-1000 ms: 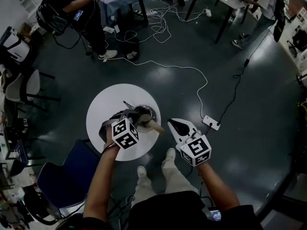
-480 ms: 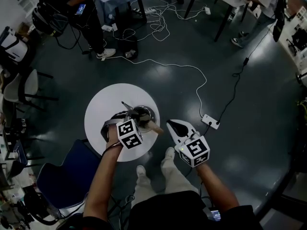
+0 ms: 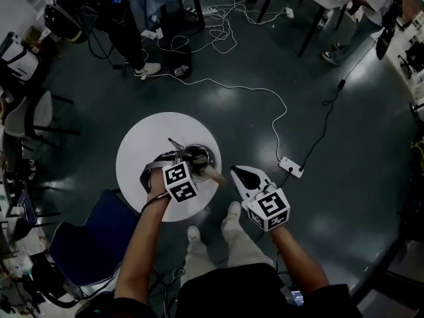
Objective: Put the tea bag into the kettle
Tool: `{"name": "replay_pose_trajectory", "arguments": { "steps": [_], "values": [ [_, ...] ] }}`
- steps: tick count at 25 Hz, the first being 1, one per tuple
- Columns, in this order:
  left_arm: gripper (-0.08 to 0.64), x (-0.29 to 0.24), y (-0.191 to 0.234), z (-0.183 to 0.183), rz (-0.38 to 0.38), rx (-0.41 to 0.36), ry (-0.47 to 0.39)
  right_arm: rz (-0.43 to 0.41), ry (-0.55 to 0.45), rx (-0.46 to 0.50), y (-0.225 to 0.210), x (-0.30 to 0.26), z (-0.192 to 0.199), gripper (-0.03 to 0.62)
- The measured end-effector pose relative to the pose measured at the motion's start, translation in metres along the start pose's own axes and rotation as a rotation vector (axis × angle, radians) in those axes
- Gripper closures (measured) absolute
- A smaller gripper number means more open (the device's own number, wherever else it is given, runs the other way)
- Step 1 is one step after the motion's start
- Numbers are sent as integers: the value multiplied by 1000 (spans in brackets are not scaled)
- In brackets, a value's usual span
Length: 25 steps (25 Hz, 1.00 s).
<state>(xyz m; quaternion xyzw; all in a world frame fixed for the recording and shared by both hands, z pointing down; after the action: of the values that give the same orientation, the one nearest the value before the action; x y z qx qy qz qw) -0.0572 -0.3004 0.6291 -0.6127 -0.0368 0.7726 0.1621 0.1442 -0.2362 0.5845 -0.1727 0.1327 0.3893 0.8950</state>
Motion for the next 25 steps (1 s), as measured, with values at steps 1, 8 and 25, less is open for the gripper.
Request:
{"name": "replay_pose_trajectory", "arguments": {
  "steps": [1,8,25],
  "values": [
    [520,-2,-1,0,1,-3,2,0,1,-1,0,0,2,574],
    [520,-7,2,-3,10,-15,4,7,16,-14,-2,2,6,574],
    [522,-29,3,-7,41,-13,16,6,41,-29,-11,1,21,574]
  ]
}}
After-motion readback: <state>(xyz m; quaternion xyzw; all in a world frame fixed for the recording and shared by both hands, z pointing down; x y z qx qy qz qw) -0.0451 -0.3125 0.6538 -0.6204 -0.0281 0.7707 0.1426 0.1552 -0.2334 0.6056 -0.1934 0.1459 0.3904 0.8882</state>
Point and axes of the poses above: the fingertips, and each gripper's own axes: x backward along the fingers, y to its left, z out of its underside, the point moved 10 cm from there along x, backward along the fingers, and after that the axes turned 2 degrees about z, right-handed, at the moved point
